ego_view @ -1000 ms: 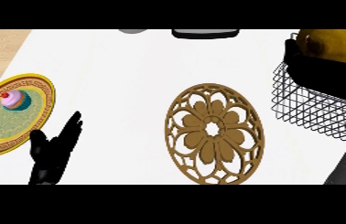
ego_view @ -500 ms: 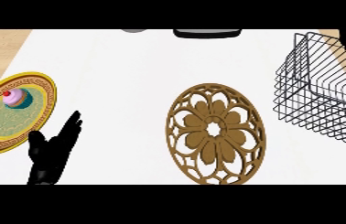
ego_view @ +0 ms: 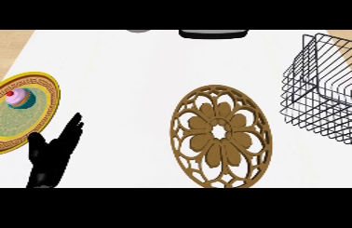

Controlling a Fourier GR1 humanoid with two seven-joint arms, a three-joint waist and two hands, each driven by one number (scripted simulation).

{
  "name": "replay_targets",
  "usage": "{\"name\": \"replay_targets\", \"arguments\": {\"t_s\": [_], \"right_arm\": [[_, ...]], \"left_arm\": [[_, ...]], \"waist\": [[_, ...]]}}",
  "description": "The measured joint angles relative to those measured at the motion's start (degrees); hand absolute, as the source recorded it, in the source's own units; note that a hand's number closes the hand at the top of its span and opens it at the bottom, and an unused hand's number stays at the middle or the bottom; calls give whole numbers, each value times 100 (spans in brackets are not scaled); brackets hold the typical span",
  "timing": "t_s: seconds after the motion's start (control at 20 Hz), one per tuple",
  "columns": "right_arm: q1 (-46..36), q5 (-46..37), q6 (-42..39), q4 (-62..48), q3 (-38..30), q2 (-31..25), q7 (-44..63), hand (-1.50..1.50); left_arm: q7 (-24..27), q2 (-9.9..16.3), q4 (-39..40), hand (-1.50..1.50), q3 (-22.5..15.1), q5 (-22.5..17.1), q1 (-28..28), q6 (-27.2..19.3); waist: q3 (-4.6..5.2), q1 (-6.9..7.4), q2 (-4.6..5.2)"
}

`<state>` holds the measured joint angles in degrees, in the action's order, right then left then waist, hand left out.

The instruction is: Pick the lemon from the placemat and place it in the basket

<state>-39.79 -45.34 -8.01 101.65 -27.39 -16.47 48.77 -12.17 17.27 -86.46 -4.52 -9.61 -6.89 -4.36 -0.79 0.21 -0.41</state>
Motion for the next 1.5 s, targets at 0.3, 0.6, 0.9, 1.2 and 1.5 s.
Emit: {"name": "replay_targets", "arguments": {"t_s": [0.3,0.6,0.9,1.2,1.5], "right_arm": [[402,498,485,-475,-447,26,-708,150],[768,545,715,-1009,-742,-307,-1179,150],[1232,277,529,-1443,-676,-798,-1581,-150],[1492,400,584,-1525,-736,-1037,-2037,-150],[1601,809,634,-1125,-1098,-1125,-1963,-150]], "left_arm": [[-90,-6,-9,0,21,84,18,-10],[-41,-72,-39,0,13,142,-7,-2],[-173,-148,-234,0,-76,191,-314,-27],[-269,-196,-224,0,-64,163,-283,60],[-263,-210,-224,0,-7,170,-295,120]], "waist": [[-2,-1,-5],[5,-10,3],[-31,8,-34],[-19,-13,-39],[-4,-37,-43]]}}
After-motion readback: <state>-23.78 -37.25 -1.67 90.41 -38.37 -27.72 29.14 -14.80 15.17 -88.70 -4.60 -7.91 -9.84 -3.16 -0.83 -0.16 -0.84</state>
